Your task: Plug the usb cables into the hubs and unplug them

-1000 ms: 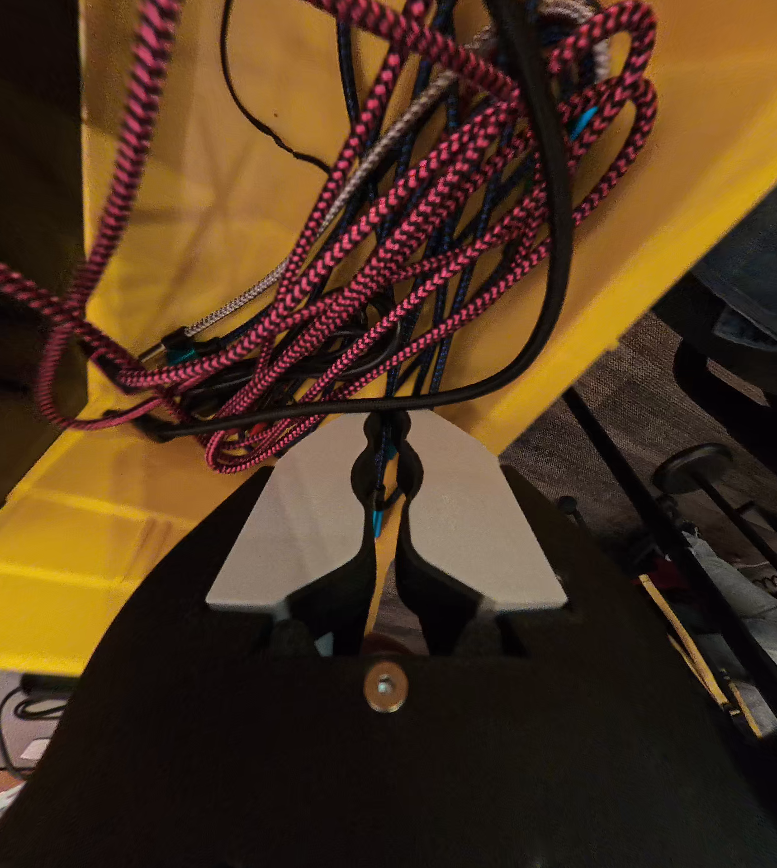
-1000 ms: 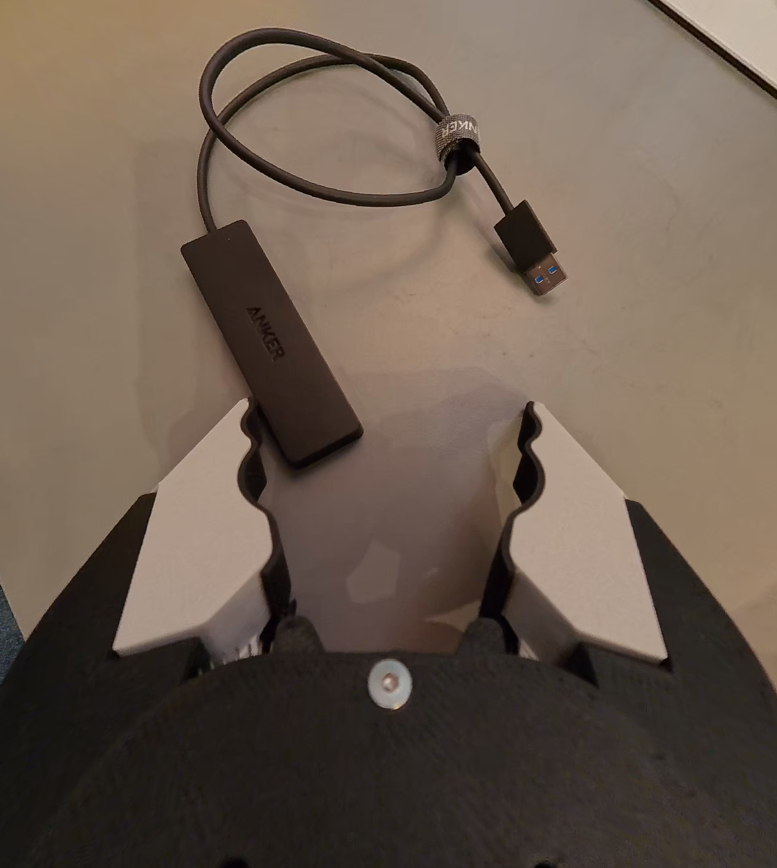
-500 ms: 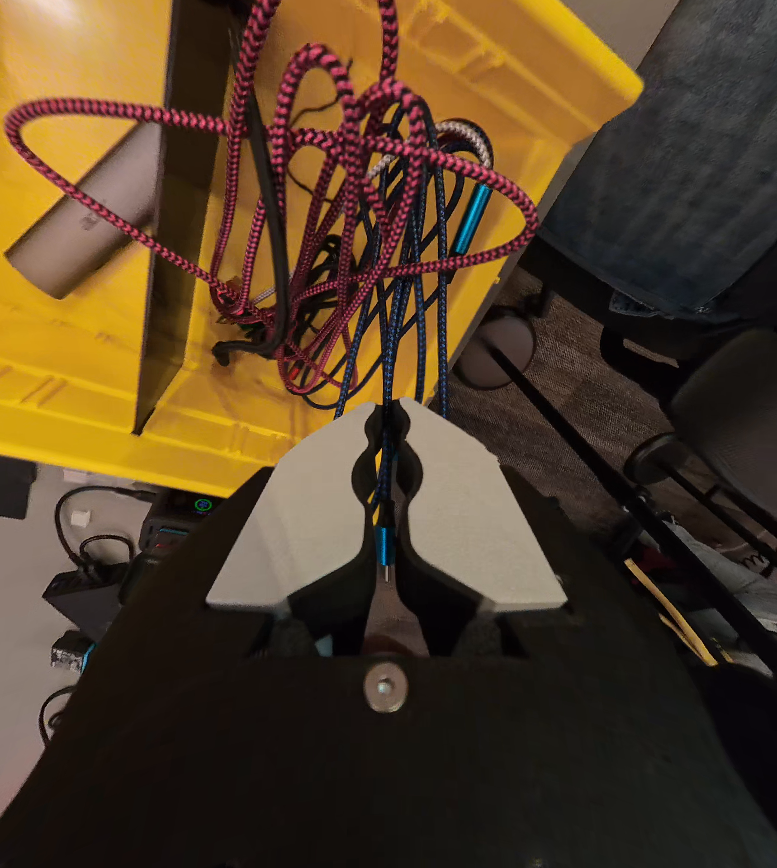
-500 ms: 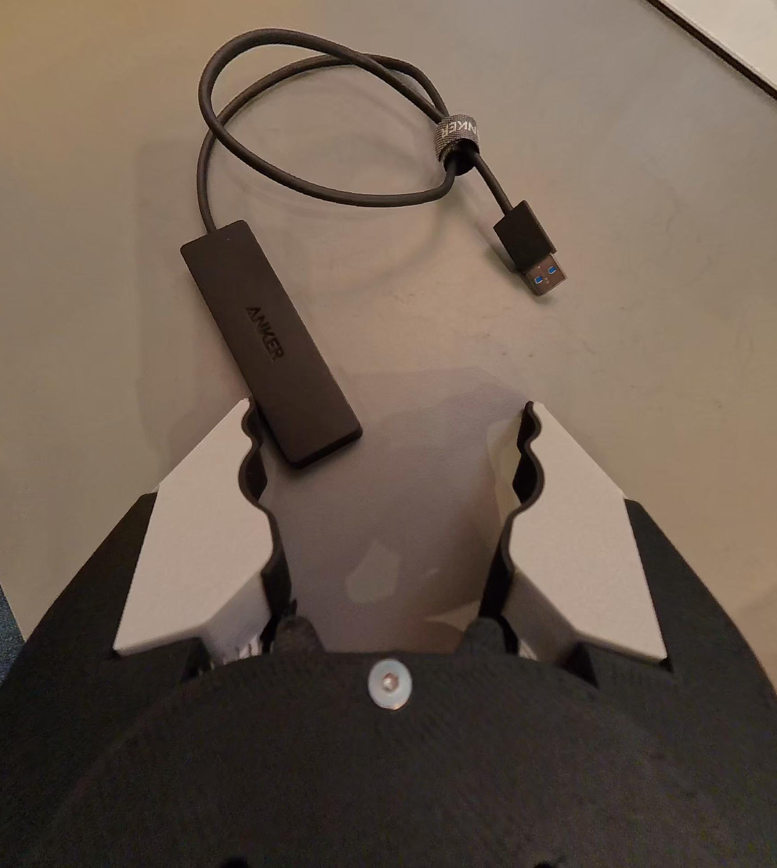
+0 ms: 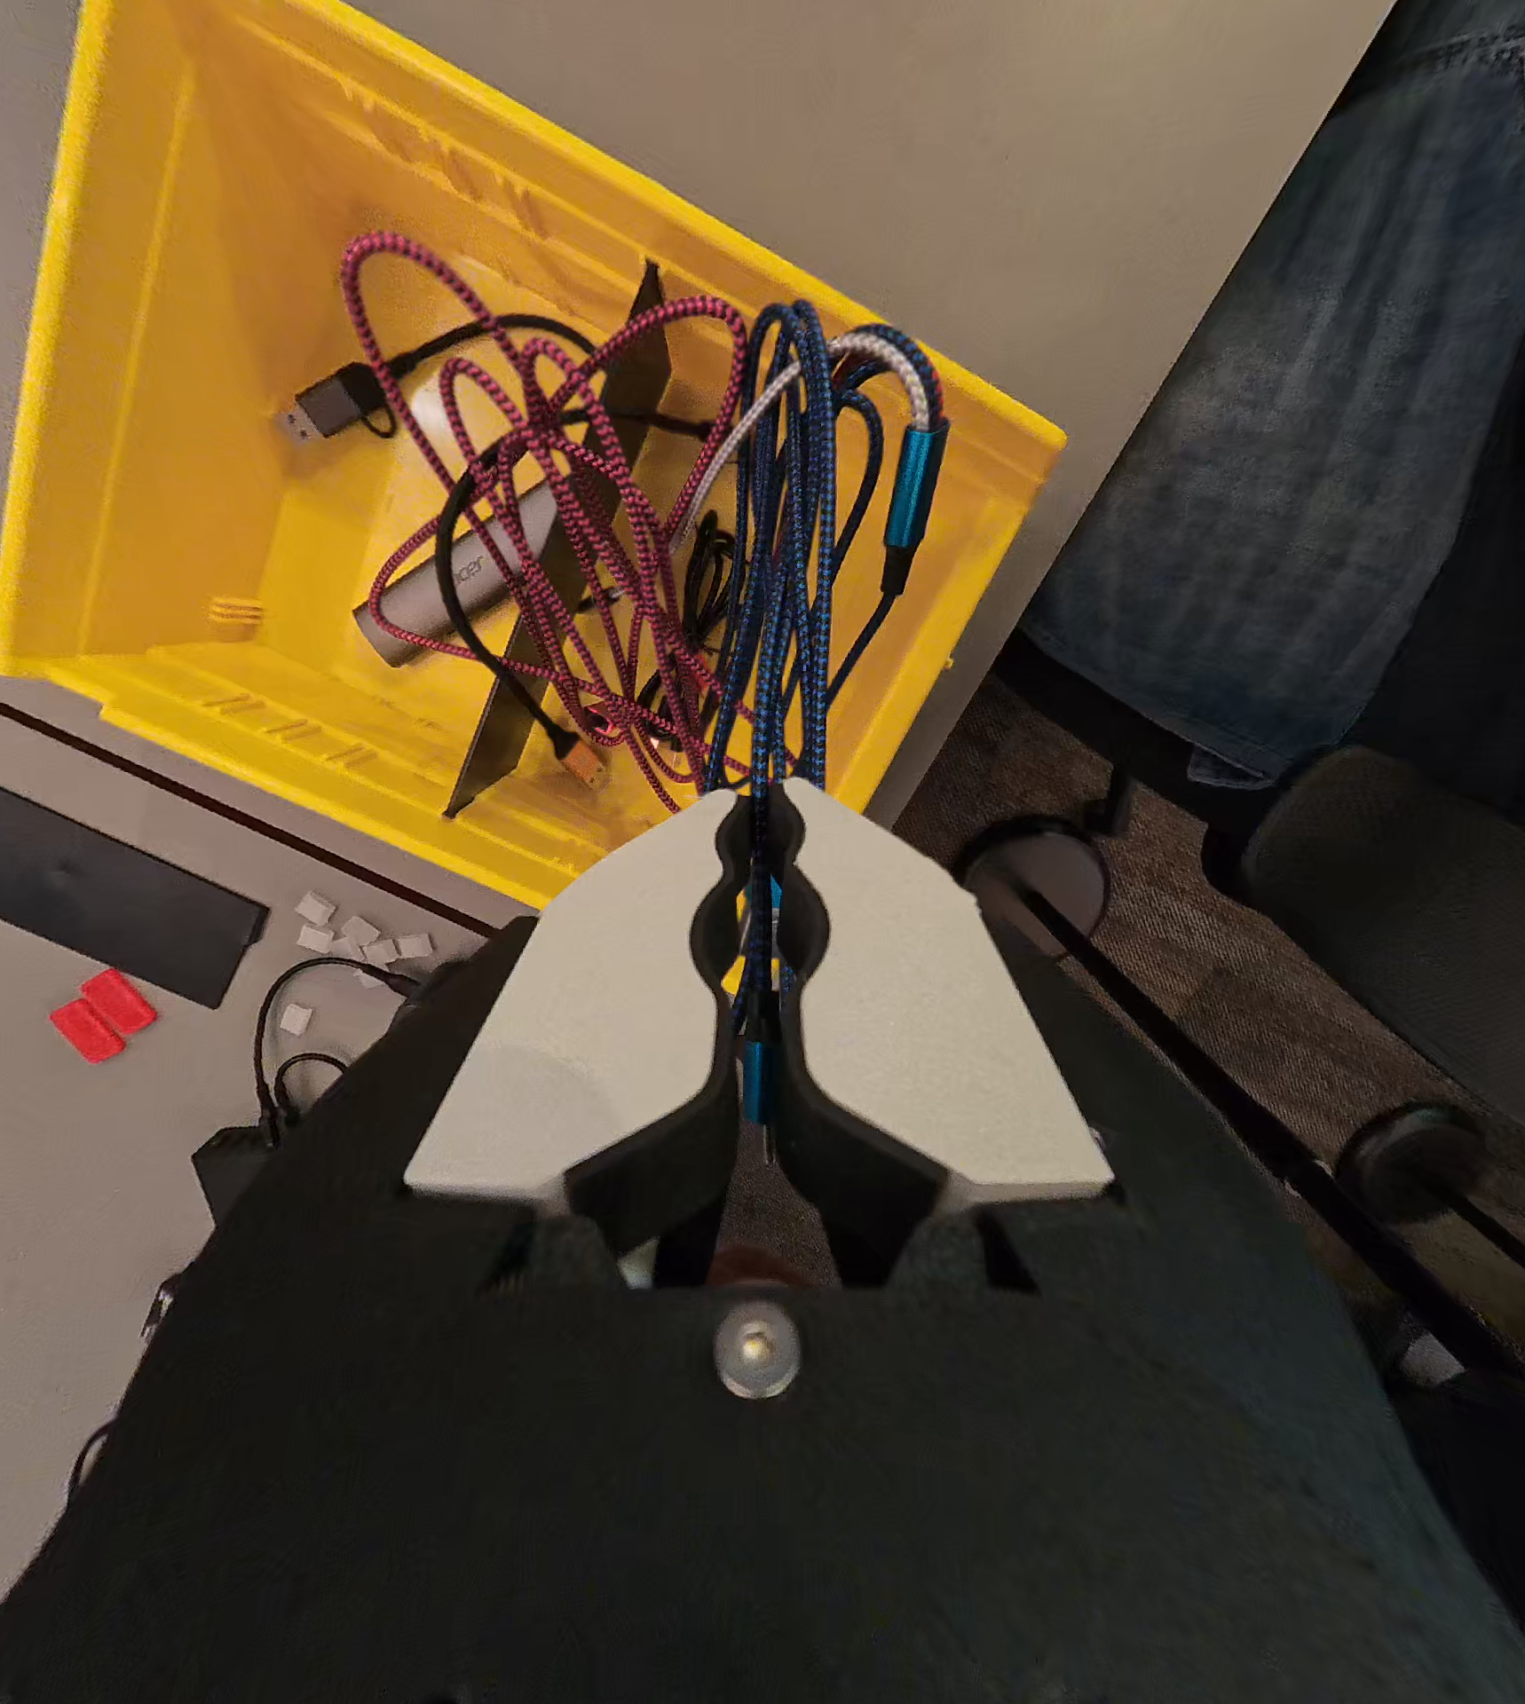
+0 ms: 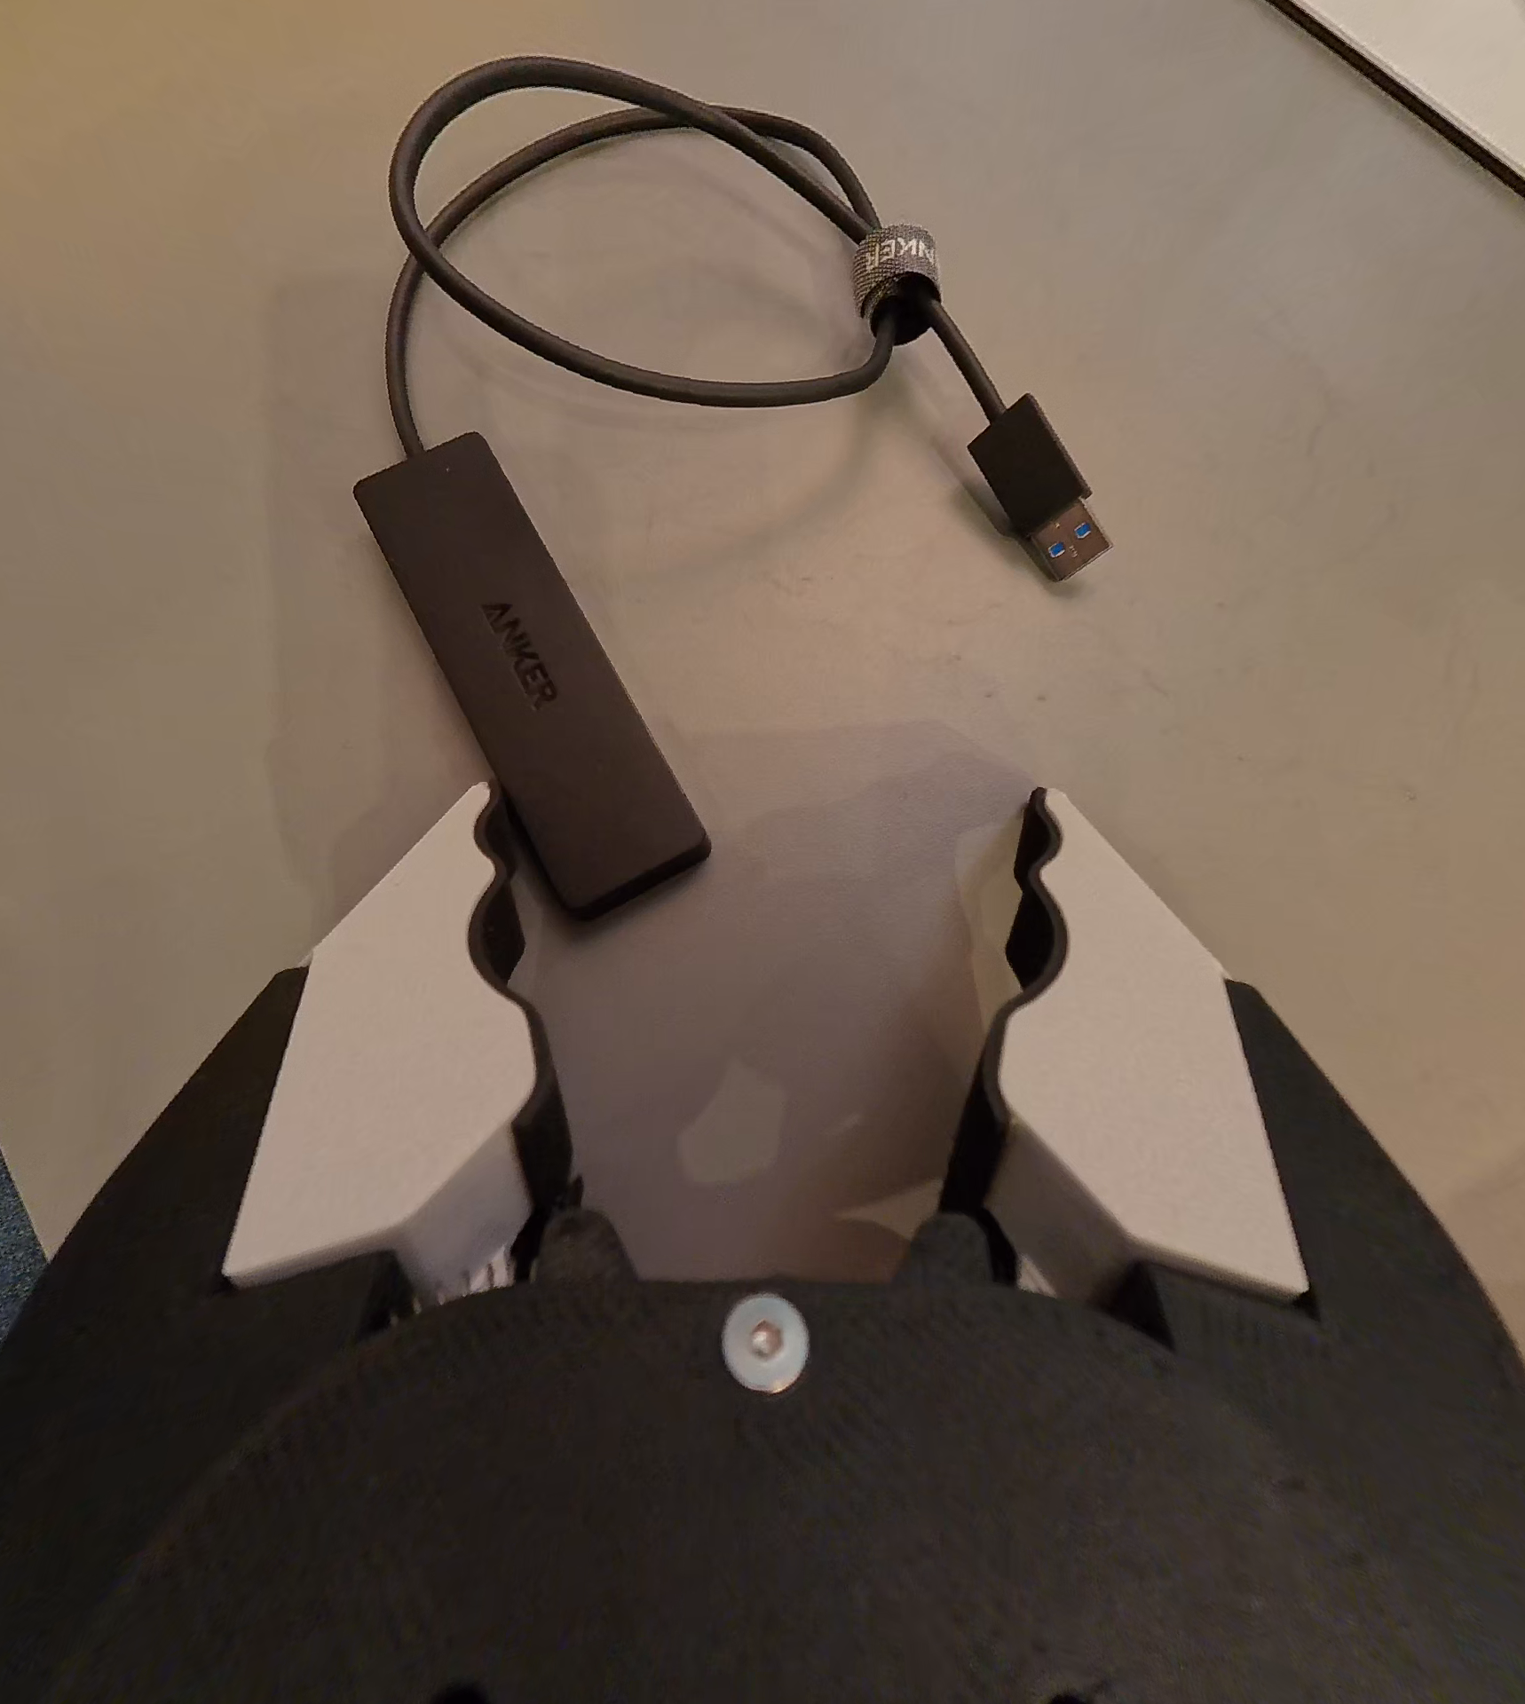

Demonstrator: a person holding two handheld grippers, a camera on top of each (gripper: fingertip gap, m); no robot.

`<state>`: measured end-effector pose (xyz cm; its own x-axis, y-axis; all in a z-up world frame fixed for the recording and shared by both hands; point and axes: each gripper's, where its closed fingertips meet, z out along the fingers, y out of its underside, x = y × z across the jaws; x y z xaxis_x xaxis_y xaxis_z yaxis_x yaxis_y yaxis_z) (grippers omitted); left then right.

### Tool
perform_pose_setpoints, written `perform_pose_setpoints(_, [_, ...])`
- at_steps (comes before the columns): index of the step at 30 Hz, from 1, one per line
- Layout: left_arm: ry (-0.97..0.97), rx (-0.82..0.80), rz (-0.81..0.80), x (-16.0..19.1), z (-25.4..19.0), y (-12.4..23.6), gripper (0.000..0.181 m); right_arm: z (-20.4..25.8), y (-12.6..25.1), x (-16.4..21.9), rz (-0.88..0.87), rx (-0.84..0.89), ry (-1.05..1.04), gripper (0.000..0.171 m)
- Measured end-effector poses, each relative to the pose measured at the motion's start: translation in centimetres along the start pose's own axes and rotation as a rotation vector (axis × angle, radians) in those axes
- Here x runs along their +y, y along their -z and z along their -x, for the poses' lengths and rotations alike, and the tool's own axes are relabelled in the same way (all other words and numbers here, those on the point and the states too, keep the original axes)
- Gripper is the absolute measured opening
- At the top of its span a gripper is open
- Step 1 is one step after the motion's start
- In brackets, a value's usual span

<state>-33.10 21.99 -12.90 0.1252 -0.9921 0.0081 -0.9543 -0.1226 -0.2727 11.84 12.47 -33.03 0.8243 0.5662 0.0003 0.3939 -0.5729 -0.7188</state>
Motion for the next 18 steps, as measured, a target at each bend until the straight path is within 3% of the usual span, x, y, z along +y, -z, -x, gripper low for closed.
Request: perform_pose_setpoints(18, [0.092,-0.121,-0.403,-1.7,0.7,4.6,0.002,0.0,0.0,0.0,0.0,0.0,0.0,0.107])
